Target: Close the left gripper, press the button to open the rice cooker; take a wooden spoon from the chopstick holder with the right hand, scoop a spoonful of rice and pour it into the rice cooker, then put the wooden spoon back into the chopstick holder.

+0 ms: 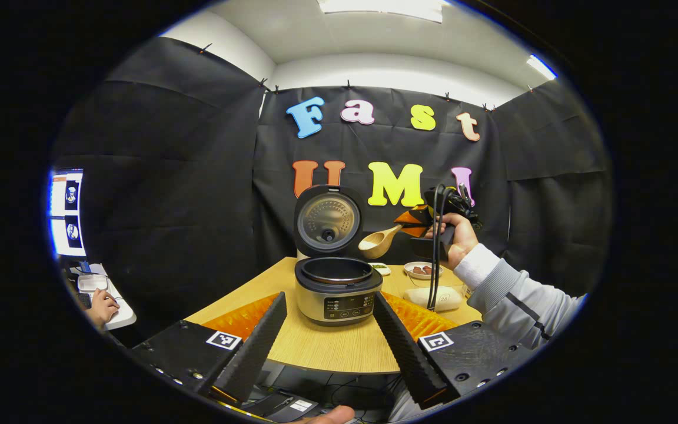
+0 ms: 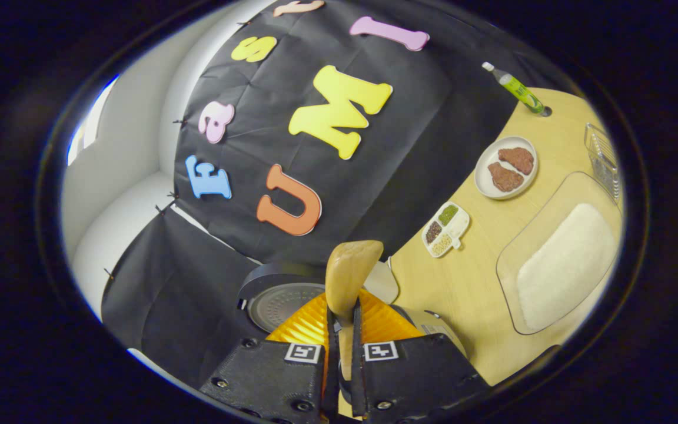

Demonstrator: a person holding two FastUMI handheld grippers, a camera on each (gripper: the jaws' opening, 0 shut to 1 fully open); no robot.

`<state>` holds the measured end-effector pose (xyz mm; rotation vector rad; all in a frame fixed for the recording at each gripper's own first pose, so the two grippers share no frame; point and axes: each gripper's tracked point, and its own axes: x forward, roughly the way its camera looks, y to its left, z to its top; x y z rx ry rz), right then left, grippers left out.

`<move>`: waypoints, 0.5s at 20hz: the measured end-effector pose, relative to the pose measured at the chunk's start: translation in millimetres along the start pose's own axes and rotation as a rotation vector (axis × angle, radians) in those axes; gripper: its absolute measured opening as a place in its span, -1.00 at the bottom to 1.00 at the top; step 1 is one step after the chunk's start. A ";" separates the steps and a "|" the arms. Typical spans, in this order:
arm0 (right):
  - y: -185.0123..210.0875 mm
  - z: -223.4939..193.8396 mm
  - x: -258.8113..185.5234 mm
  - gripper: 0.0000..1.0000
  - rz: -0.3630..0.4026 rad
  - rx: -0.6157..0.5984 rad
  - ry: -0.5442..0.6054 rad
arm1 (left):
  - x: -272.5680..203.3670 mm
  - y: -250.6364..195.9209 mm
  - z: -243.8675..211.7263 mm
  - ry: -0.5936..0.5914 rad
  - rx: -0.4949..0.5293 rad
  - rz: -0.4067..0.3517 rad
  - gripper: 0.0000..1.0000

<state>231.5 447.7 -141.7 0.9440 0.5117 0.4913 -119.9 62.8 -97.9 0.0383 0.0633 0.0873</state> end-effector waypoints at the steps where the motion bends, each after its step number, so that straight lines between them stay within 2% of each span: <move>1: 6.2 -4.8 4.3 -0.74 -0.004 -0.036 -0.001 | -2.7 6.1 0.8 -0.003 -0.001 0.010 0.89; 6: 19.5 -28.6 23.0 -0.73 -0.062 -0.251 -0.001 | -10.1 35.9 3.3 -0.017 -0.006 0.070 0.89; 10: 14.3 -47.8 30.6 -0.73 -0.107 -0.327 0.011 | -13.6 48.8 2.6 -0.022 -0.021 0.099 0.89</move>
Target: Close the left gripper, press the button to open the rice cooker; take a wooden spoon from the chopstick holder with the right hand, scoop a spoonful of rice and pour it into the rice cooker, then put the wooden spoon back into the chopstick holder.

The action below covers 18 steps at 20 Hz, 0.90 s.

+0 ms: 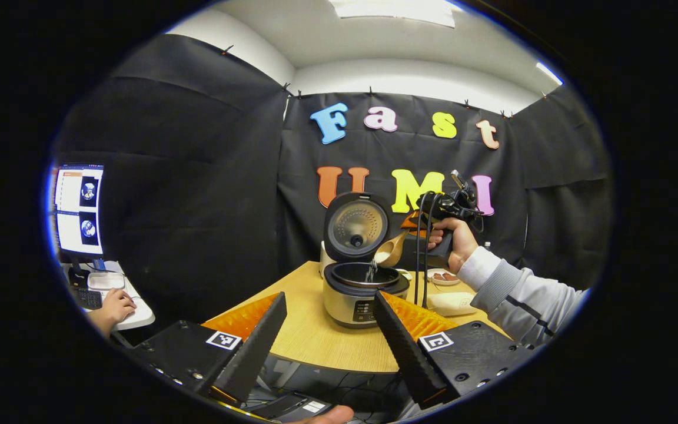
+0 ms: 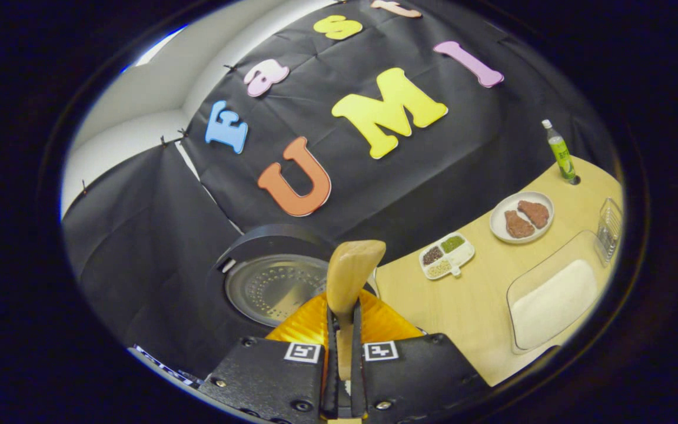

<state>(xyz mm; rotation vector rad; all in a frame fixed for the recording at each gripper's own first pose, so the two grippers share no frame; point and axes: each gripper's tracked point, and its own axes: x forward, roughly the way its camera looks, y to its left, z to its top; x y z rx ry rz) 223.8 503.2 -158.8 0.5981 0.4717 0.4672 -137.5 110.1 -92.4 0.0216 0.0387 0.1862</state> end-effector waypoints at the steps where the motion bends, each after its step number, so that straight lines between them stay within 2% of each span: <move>1: 1.9 -3.4 1.2 -0.73 -0.005 -0.017 0.006 | -0.8 1.7 -1.0 -0.001 0.010 0.005 0.89; 4: 5.7 -11.9 5.4 -0.68 -0.015 -0.066 0.010 | -4.2 1.5 0.9 -0.006 0.020 0.003 0.89; 5: 5.8 -14.8 6.6 -0.73 -0.017 -0.090 0.017 | -3.9 2.1 1.1 -0.007 0.016 0.000 0.89; 11: 11.3 -28.2 12.0 -0.73 -0.014 -0.227 0.040 | -1.0 -0.8 -1.3 -0.007 -0.012 -0.011 0.89; 13: 9.5 -39.5 13.7 -0.73 -0.022 -0.237 0.076 | 1.0 1.2 -3.4 -0.006 -0.007 -0.009 0.89; 15: 19.7 -43.1 13.2 -0.72 0.000 -0.270 0.090 | 4.2 2.9 -4.0 0.000 -0.024 -0.003 0.89; 18: 21.9 -39.8 11.2 -0.72 -0.007 -0.344 0.076 | 5.9 -3.7 -1.8 -0.002 -0.069 -0.023 0.89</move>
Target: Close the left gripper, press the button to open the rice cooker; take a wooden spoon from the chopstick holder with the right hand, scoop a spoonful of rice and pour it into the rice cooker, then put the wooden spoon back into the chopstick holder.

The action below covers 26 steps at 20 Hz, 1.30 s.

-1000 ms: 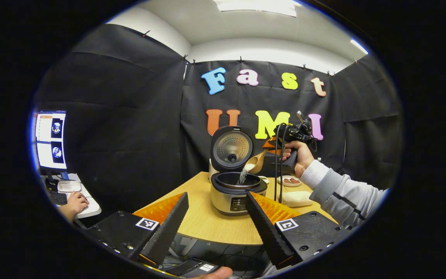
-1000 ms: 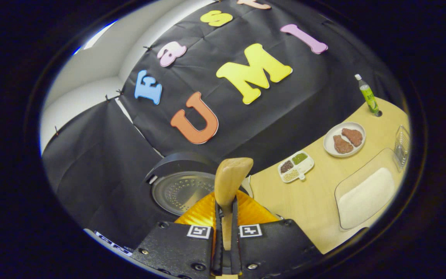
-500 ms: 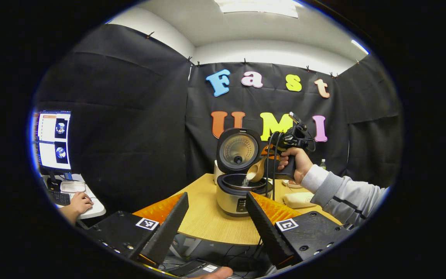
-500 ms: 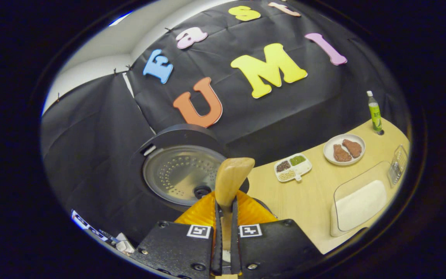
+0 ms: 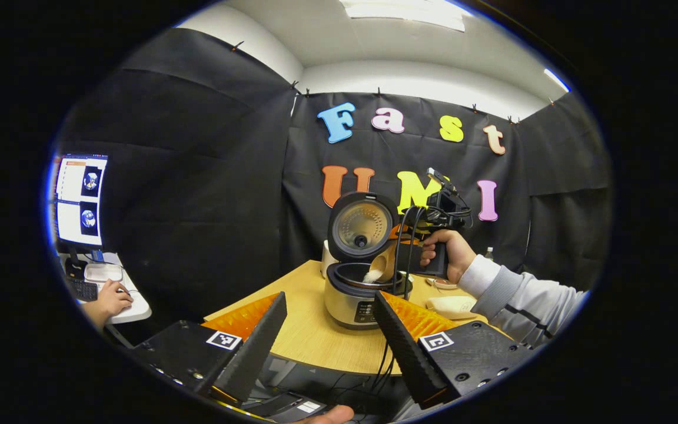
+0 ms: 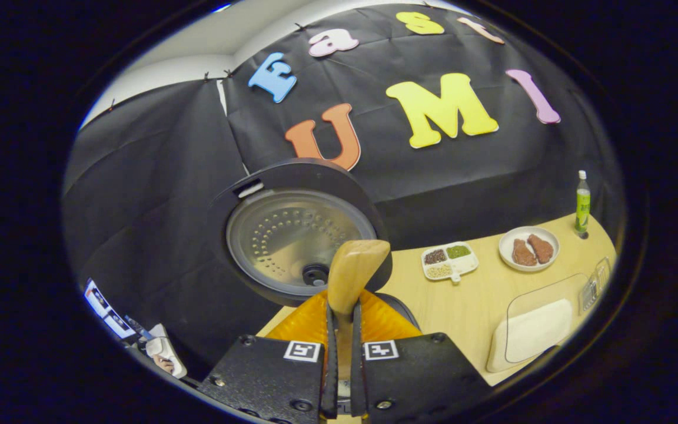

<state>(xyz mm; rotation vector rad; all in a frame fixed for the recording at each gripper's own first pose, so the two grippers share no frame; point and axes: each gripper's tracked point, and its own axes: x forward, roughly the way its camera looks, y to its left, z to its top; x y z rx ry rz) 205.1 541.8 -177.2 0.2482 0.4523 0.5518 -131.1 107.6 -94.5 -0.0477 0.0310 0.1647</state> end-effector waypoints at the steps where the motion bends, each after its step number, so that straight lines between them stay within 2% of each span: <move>1: 2.4 -0.3 -0.8 -0.72 0.006 -0.021 0.004 | -0.2 -1.8 0.6 -0.002 -0.006 -0.006 0.89; 5: 6.9 3.1 -5.6 -0.71 0.018 -0.131 -0.004 | -3.3 -6.3 3.8 -0.013 0.022 -0.004 0.89; 6: 6.1 1.6 -6.8 -0.75 0.010 -0.168 -0.006 | -3.2 -11.7 3.7 -0.013 0.028 -0.012 0.89; 10: 4.4 -11.8 -8.4 -0.70 0.027 -0.265 0.003 | 0.4 -31.6 -5.0 0.014 0.028 -0.069 0.89; 14: 11.7 -4.6 -13.3 -0.70 0.052 -0.351 -0.055 | 3.3 -27.2 -7.8 0.029 0.018 -0.061 0.89; 23: 19.4 10.0 -29.2 -0.70 0.026 -0.489 -0.125 | -0.7 -42.6 -4.4 0.021 0.034 -0.085 0.89; 26: 15.7 13.0 -37.3 -0.69 -0.036 -0.555 -0.154 | -2.6 -55.5 -1.8 0.014 0.035 -0.115 0.89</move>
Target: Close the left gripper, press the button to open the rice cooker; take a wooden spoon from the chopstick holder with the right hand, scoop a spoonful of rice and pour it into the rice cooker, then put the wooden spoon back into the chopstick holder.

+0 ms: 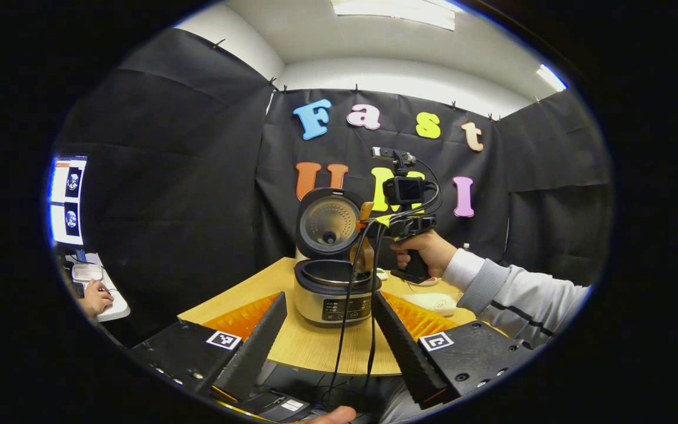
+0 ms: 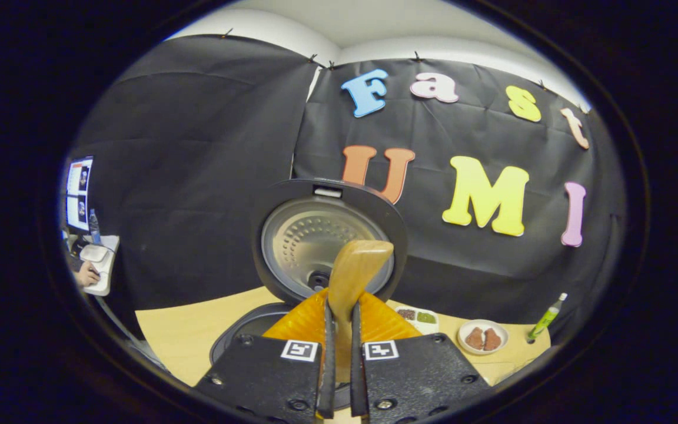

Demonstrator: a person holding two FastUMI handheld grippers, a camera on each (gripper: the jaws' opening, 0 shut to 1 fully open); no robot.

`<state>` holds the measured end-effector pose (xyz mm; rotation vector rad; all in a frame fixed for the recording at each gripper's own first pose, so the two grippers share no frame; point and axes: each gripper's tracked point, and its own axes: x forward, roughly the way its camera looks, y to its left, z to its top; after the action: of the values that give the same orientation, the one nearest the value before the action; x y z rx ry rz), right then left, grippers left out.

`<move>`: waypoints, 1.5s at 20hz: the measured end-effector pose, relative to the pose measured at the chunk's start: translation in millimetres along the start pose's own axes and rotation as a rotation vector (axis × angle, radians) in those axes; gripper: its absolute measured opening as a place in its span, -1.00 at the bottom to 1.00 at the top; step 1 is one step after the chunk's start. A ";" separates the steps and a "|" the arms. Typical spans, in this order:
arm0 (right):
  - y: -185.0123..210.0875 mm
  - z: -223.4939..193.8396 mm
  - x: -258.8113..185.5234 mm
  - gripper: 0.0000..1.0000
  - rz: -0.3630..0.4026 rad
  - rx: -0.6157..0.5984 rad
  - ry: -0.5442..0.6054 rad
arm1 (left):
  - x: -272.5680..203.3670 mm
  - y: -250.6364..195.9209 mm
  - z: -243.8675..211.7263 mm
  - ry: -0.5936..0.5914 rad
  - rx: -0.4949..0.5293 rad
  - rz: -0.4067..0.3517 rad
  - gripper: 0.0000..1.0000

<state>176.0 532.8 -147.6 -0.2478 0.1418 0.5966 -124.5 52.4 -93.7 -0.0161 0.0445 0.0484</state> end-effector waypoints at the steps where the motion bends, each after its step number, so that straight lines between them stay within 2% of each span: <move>1: 0.4 2.6 -1.2 -0.69 -0.018 -0.038 -0.008 | 1.0 -2.0 0.0 -0.001 0.000 -0.006 0.89; 2: -1.7 7.0 -3.4 -0.70 -0.041 -0.085 -0.023 | 1.9 -3.2 -0.2 0.001 0.000 -0.004 0.89; 4: -3.3 10.1 -6.6 -0.69 -0.046 -0.101 -0.034 | 5.5 -4.2 -0.7 0.007 0.008 0.006 0.89; 6: -10.1 8.4 -16.0 -0.69 -0.045 -0.037 -0.036 | 8.7 -4.7 2.3 0.003 0.010 0.026 0.89; 8: -31.7 14.2 -28.6 -0.69 -0.062 0.039 -0.042 | 10.3 -15.0 4.6 -0.014 0.001 0.005 0.89; 11: -83.6 19.5 -47.3 -0.69 -0.101 0.105 -0.058 | 17.2 -32.4 7.0 -0.017 -0.037 -0.041 0.89; 16: -173.8 -2.9 -94.9 -0.69 -0.183 0.170 -0.066 | 23.9 -56.0 19.4 -0.055 -0.072 -0.031 0.89; 24: -328.8 -38.9 -167.9 -0.68 -0.386 0.265 -0.066 | 37.1 -91.1 18.1 -0.043 0.011 -0.029 0.89; 26: -359.9 -53.9 -183.5 -0.67 -0.435 0.294 -0.062 | 41.5 -91.4 16.4 -0.034 0.036 -0.007 0.89; 30: -405.1 -98.0 -191.6 -0.67 -0.516 0.340 -0.031 | 46.6 -104.8 22.1 -0.063 0.024 -0.017 0.89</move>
<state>244.5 79.8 -126.2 0.0587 0.1398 0.0581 -72.0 -49.7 -72.1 0.0088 -0.0182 0.0317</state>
